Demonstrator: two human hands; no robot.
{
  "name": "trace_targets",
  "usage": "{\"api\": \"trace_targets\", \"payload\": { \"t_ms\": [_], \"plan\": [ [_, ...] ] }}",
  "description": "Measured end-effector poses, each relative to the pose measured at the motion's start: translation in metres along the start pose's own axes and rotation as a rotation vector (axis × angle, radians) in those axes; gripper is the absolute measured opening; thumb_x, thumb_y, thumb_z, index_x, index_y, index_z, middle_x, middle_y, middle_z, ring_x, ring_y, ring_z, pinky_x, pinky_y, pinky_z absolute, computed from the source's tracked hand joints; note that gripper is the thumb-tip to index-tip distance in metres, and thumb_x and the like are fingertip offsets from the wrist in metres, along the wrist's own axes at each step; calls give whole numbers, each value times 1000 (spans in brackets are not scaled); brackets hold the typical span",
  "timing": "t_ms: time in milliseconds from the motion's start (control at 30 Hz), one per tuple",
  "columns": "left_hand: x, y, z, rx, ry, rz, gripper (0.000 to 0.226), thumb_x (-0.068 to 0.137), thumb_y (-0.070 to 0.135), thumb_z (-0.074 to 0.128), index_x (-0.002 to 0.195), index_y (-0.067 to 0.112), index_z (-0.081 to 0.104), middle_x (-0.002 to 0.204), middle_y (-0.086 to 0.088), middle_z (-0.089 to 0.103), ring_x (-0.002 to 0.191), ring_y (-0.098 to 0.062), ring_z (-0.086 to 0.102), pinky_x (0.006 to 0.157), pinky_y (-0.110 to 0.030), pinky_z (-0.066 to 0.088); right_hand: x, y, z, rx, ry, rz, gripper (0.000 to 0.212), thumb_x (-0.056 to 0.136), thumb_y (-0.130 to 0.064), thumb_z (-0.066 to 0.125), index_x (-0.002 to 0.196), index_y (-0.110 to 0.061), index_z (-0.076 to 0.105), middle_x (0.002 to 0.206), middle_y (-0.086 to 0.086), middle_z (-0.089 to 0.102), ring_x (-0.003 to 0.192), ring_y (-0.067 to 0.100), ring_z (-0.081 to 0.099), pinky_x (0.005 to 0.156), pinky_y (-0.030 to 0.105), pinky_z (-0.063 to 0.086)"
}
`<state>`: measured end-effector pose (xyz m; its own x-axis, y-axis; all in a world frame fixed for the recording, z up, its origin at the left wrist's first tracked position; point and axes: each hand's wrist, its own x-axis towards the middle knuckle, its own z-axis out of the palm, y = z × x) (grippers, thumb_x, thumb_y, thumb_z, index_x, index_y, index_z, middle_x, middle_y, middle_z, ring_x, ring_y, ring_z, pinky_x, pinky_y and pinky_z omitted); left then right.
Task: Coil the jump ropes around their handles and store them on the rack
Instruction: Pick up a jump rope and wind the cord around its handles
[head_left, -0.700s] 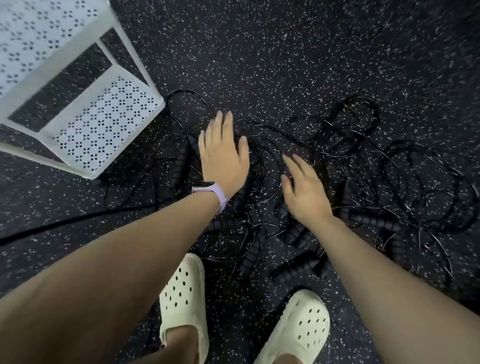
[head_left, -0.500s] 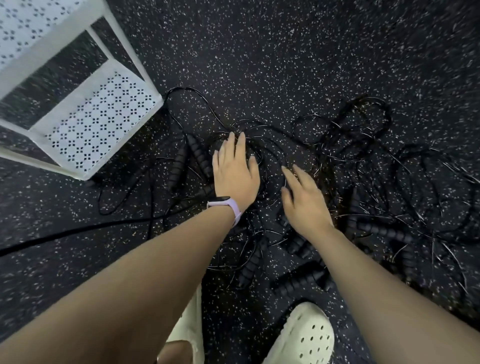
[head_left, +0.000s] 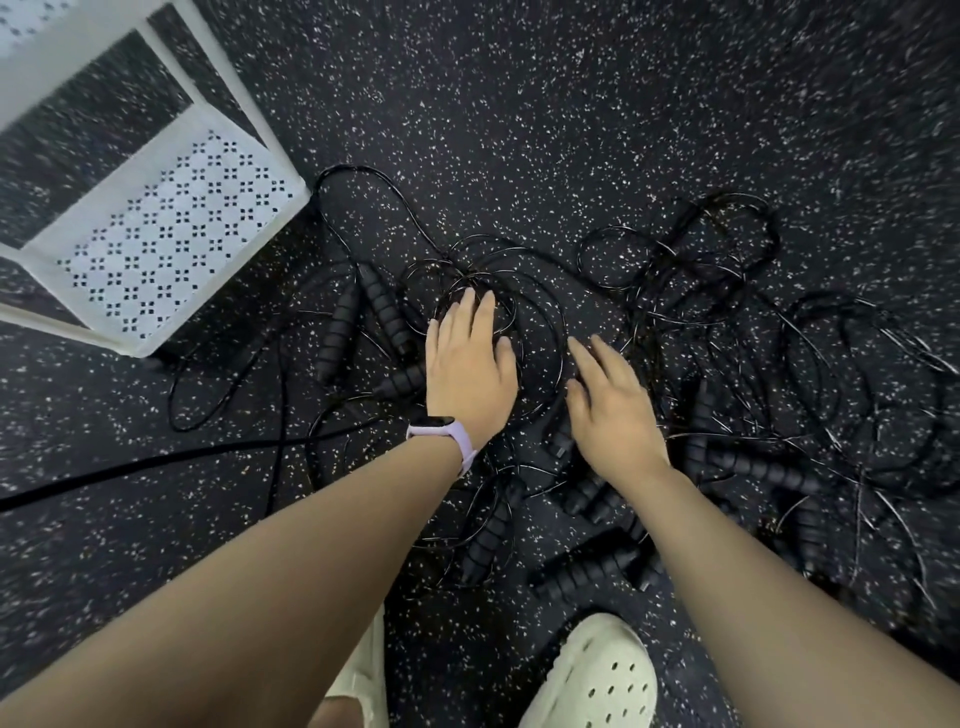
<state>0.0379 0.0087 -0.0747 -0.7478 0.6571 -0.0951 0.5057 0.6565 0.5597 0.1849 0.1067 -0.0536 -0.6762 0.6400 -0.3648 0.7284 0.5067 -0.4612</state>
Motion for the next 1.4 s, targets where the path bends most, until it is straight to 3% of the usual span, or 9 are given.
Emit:
{"api": "trace_targets", "payload": {
  "t_ms": [333,500,667,933,1067,1167,1267,1333,1400],
  "plan": [
    [2,-10,-16,62,-36,-137,54,103,30,46,155,16,38,160,-8,38,148,-26,33,125,-47,16,-4,-6,-4,-63,4,-11,53,111,-29,39,163,-24,30,171,7,21,157,25,18,125,51,24],
    [2,-38,-7,272,-322,-367,46,98,49,50,122,10,55,122,-11,64,118,-34,56,105,-47,36,-4,-1,27,-146,-121,45,52,109,-30,45,159,-20,36,165,9,31,150,28,30,120,49,32],
    [-12,-60,10,430,-515,-350,59,91,74,45,88,20,68,97,-3,70,115,-30,52,108,-47,27,-8,-2,58,-195,-298,35,47,107,-32,48,152,-20,45,147,6,46,134,28,45,112,45,39],
    [-25,-59,29,457,-467,-324,53,100,62,37,92,21,69,97,-1,69,114,-29,51,111,-50,25,-8,-12,96,-309,-310,-71,44,100,-58,49,121,-24,67,119,-1,62,122,23,48,108,41,31],
    [-31,-54,30,447,-363,-308,52,104,54,33,92,19,70,93,-2,70,111,-30,53,113,-49,21,-14,-18,110,-344,-358,-62,32,102,-49,52,107,-22,69,111,-1,68,119,25,49,103,41,31],
    [-26,-47,24,362,-238,-327,46,106,44,33,99,17,70,97,-7,72,108,-32,58,109,-47,24,-16,-24,109,-171,-253,12,25,106,-40,49,92,-23,62,99,2,72,107,26,54,97,42,37],
    [-8,-35,10,205,-177,-359,43,106,37,36,103,9,69,107,-13,71,107,-35,62,103,-43,34,-13,-33,93,410,-283,184,30,108,-34,48,83,-19,51,71,5,72,67,15,64,69,35,44],
    [5,-24,-5,-46,-189,-433,38,106,33,40,90,6,63,98,-14,70,97,-38,62,92,-41,43,-8,-40,74,562,-271,197,33,109,-34,47,83,-14,47,56,10,61,48,12,63,56,32,40],
    [16,-9,-25,-272,-161,-500,37,105,29,46,80,5,56,88,-14,67,85,-36,60,75,-38,44,-1,-48,52,603,-250,183,36,109,-36,49,81,-13,45,54,9,50,40,15,55,50,30,38]
  ]
}}
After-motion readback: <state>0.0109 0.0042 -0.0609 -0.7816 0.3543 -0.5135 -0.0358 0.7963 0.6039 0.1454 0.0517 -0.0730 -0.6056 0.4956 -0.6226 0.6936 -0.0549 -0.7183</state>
